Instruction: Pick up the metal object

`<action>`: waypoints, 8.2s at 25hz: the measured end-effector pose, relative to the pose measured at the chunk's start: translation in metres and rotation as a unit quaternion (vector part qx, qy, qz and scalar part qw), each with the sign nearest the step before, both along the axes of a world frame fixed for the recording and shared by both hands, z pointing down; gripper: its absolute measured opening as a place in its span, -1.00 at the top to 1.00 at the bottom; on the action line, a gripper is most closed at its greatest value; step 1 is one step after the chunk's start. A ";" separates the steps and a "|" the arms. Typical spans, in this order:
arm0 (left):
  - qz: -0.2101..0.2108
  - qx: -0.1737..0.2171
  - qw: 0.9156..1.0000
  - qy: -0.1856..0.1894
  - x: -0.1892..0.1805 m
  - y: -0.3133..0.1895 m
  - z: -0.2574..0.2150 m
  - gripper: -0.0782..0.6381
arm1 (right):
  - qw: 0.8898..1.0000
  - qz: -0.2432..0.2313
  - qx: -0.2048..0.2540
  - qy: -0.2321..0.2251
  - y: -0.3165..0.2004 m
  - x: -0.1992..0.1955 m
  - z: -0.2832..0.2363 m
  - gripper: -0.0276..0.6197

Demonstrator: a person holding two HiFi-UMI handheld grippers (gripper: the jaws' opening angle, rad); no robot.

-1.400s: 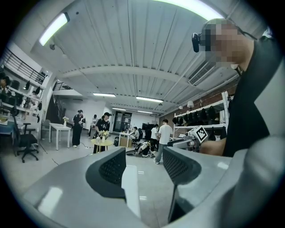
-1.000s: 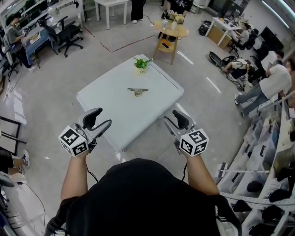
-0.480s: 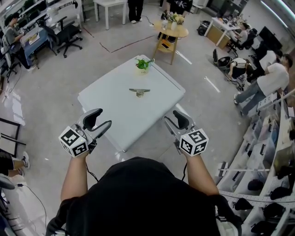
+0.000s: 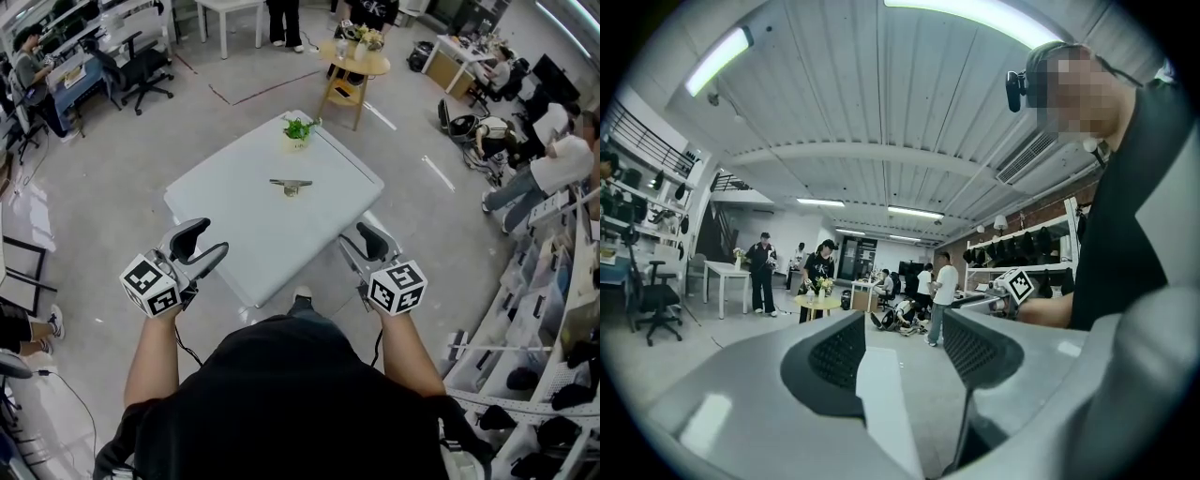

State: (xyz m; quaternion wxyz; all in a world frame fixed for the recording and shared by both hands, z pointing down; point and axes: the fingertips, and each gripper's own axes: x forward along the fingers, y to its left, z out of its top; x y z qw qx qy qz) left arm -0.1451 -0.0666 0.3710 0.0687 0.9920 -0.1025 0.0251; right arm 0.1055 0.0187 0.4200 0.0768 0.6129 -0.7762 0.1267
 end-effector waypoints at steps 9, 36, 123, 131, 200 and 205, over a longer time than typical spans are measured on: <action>-0.016 0.000 1.000 -0.008 0.001 -0.024 -0.001 0.06 | 1.000 -0.010 0.002 -0.002 -0.032 0.008 0.003 0.21; -0.053 -0.017 0.998 -0.019 0.045 -0.118 0.016 0.06 | 0.998 -0.053 -0.025 0.002 -0.150 0.056 0.027 0.21; -0.135 -0.168 0.973 -0.081 0.085 -0.225 0.165 0.06 | 0.908 -0.256 -0.280 0.176 -0.319 0.048 0.338 0.14; -0.144 -0.181 0.969 -0.083 0.085 -0.226 0.176 0.06 | 0.889 -0.280 -0.287 0.220 -0.326 0.048 0.359 0.14; -0.144 -0.205 0.965 -0.072 0.086 -0.233 0.169 0.06 | 0.833 -0.326 -0.241 0.377 -0.353 0.045 0.369 0.72; -0.142 -0.202 0.966 -0.075 0.089 -0.234 0.167 0.06 | 0.830 -0.328 -0.236 0.383 -0.356 0.046 0.367 0.76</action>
